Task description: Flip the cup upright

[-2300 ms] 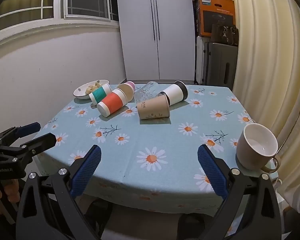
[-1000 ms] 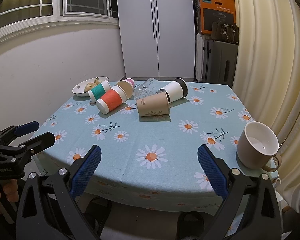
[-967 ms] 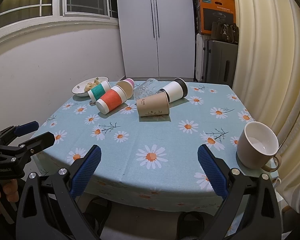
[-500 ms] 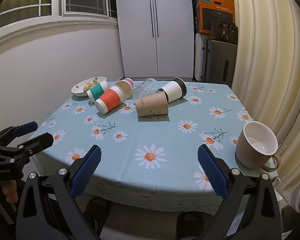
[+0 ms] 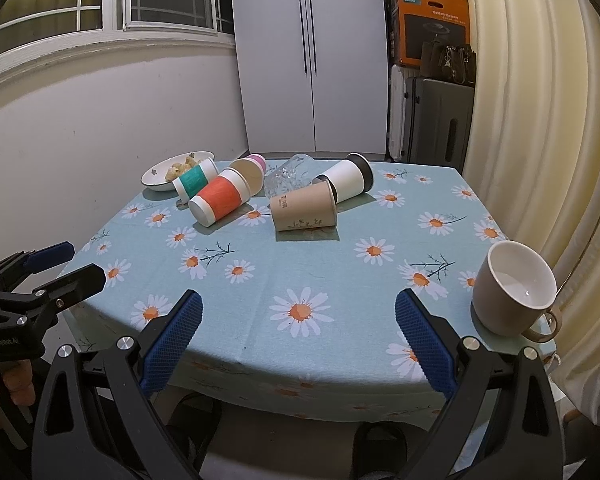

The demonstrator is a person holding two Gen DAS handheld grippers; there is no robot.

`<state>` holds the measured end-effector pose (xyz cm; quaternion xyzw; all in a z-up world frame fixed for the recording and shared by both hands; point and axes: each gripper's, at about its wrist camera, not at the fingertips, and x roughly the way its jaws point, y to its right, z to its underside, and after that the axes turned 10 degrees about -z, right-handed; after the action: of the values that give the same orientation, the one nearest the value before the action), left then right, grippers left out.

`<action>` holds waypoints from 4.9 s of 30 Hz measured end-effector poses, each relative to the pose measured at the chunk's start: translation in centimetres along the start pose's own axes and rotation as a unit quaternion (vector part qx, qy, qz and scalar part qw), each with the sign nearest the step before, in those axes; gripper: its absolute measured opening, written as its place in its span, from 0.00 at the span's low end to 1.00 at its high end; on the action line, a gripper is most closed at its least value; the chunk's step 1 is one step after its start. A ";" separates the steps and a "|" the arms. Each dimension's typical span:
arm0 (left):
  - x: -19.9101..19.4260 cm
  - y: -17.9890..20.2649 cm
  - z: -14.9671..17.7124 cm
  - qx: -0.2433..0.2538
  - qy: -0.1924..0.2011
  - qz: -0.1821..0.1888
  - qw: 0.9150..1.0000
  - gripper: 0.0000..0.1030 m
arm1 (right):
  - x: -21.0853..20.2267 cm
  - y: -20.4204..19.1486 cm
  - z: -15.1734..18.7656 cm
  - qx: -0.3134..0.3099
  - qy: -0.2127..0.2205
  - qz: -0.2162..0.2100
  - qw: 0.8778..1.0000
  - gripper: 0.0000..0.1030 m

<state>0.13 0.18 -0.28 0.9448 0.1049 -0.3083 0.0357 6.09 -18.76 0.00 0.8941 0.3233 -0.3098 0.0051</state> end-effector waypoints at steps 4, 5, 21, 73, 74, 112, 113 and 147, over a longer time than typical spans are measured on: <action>0.0 0.0 0.0 0.000 0.000 0.000 1.000 0.94 | 0.0 -0.1 -0.1 0.000 0.000 0.000 1.000 0.93; 0.0 0.0 0.0 0.000 -0.001 -0.001 1.000 0.94 | 0.0 -0.1 -0.2 0.000 0.000 -0.001 1.000 0.93; 1.2 -0.5 -0.2 -0.010 -0.030 0.002 0.999 0.94 | 0.3 -0.3 -0.4 0.002 -0.005 -0.003 1.000 0.93; 29.4 -2.7 -14.1 0.156 -0.285 -0.043 0.945 0.74 | 19.7 5.7 -11.3 0.227 -0.178 -0.227 0.930 0.68; 29.6 -2.7 -14.1 0.159 -0.288 -0.041 0.943 0.70 | 19.8 5.8 -11.3 0.230 -0.179 -0.229 0.929 0.68; 19.3 1.2 -9.9 -0.018 -0.337 0.048 0.940 0.60 | 11.3 10.0 -10.3 0.276 -0.152 -0.274 0.909 0.68; 19.0 1.8 -9.4 -0.019 -0.337 0.047 0.940 0.60 | 11.1 10.1 -10.1 0.279 -0.153 -0.274 0.907 0.68; 18.0 6.1 -6.2 -0.032 -0.352 0.024 0.935 0.64 | 8.9 12.0 -6.3 0.309 -0.169 -0.273 0.895 0.68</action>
<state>19.21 -1.81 -5.89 0.7765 0.0727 -0.6166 0.1079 21.87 -21.82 -2.14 0.6617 0.4366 -0.5295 -0.3019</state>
